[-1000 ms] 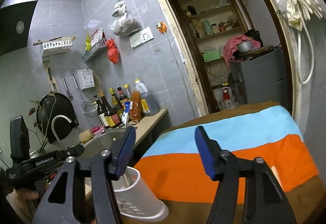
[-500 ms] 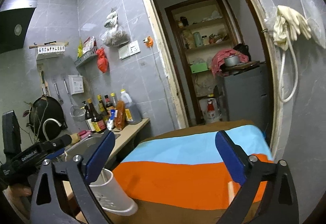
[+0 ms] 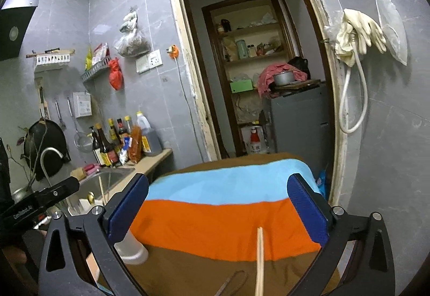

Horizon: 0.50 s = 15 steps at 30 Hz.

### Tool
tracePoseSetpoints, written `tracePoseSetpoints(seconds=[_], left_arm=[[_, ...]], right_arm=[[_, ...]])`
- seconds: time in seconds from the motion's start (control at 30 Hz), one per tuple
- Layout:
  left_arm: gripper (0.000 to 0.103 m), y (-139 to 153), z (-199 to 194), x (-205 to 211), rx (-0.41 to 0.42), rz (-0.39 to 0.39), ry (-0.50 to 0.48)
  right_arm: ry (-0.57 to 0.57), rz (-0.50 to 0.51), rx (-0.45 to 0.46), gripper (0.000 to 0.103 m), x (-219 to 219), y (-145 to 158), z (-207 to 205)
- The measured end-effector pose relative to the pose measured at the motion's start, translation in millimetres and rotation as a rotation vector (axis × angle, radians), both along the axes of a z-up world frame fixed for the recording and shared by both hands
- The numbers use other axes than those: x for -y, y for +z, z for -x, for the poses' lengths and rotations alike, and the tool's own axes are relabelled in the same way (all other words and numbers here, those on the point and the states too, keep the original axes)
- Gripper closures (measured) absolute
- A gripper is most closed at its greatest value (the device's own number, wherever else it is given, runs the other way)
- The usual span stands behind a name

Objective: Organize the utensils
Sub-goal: 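Move both tools down toward the remaining chopsticks and utensils on the cloth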

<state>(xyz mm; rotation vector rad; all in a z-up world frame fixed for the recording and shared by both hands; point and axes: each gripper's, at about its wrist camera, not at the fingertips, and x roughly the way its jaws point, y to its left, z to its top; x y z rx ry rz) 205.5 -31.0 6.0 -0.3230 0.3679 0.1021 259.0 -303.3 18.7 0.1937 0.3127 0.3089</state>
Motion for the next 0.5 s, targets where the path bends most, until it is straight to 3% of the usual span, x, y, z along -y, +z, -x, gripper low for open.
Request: tracePoseSetpoints(seconds=[0.5], left_arm=[[0.001, -58, 0, 35, -0.192, 0.063, -0.074]], right_arm=[[-0.049, 0.058, -0.176, 0.002, 43, -55, 1]])
